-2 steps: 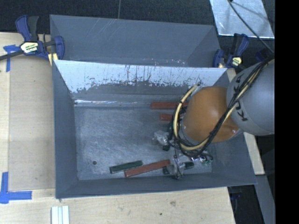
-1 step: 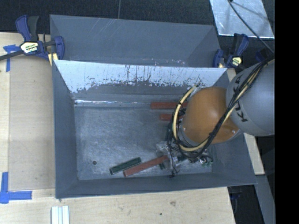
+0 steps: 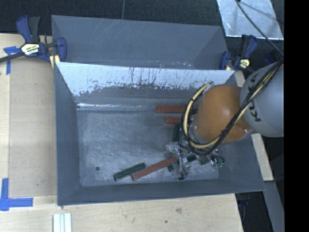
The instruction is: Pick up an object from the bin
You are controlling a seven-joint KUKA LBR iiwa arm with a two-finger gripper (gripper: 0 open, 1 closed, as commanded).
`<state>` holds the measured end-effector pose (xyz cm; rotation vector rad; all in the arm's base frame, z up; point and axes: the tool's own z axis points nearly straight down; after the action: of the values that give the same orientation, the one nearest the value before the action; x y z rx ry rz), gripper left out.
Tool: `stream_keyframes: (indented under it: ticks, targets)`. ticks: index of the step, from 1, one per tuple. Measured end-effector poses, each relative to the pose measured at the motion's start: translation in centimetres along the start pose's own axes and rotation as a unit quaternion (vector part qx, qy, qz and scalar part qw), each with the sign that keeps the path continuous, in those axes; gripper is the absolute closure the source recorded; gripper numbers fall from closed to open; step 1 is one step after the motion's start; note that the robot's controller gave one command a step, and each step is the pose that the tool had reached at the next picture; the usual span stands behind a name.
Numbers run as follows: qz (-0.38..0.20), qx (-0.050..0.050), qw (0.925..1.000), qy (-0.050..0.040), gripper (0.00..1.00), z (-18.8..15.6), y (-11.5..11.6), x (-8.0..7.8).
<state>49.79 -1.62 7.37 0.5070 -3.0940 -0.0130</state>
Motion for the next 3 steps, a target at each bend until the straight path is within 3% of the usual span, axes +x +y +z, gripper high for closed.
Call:
stream_keyframes:
  ticks: [1, 2, 3]
  targets:
    - [-0.021, 0.007, 0.9997, -0.0085, 1.00, -18.4, -1.8, -0.8]
    - [-0.020, 0.005, 0.9998, -0.0042, 0.00, -17.9, -1.7, -0.7]
    - [-0.124, 0.004, 0.9923, -0.0016, 0.00, -0.5, -4.9, -2.1]
